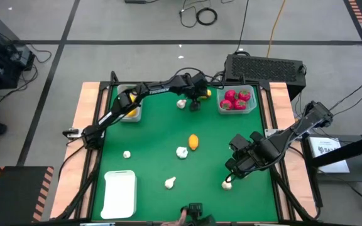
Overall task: Sort produce into baskets
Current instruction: Put the lemon into the gray bin
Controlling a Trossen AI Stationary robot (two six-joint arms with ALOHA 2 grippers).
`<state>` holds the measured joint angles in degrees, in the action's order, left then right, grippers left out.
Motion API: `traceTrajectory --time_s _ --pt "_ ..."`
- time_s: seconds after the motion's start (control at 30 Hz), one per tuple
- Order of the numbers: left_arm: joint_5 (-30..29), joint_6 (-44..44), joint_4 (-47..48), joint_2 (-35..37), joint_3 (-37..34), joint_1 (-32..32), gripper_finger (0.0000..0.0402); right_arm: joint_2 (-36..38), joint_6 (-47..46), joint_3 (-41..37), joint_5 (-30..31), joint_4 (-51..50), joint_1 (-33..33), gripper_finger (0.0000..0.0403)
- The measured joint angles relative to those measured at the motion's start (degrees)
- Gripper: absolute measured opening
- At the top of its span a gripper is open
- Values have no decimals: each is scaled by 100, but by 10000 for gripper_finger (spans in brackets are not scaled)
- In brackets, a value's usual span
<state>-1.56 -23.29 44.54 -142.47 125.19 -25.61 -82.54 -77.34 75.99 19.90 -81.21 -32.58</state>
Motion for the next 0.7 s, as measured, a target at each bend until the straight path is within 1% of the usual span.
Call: traceTrajectory --time_s 0.17,0.3,0.5,0.63,0.7 --pt "2 46 452 39 0 44 304 0 1 0 120 -8 26 93" --pt "0 312 410 94 7 76 304 0 104 0 127 -22 163 93" --pt "-46 174 441 100 426 77 304 -2 308 0 129 -4 314 93" --pt "-89 204 794 100 975 77 304 24 444 0 133 7 454 93" --pt "-284 303 921 347 904 63 304 92 806 0 140 63 674 93"
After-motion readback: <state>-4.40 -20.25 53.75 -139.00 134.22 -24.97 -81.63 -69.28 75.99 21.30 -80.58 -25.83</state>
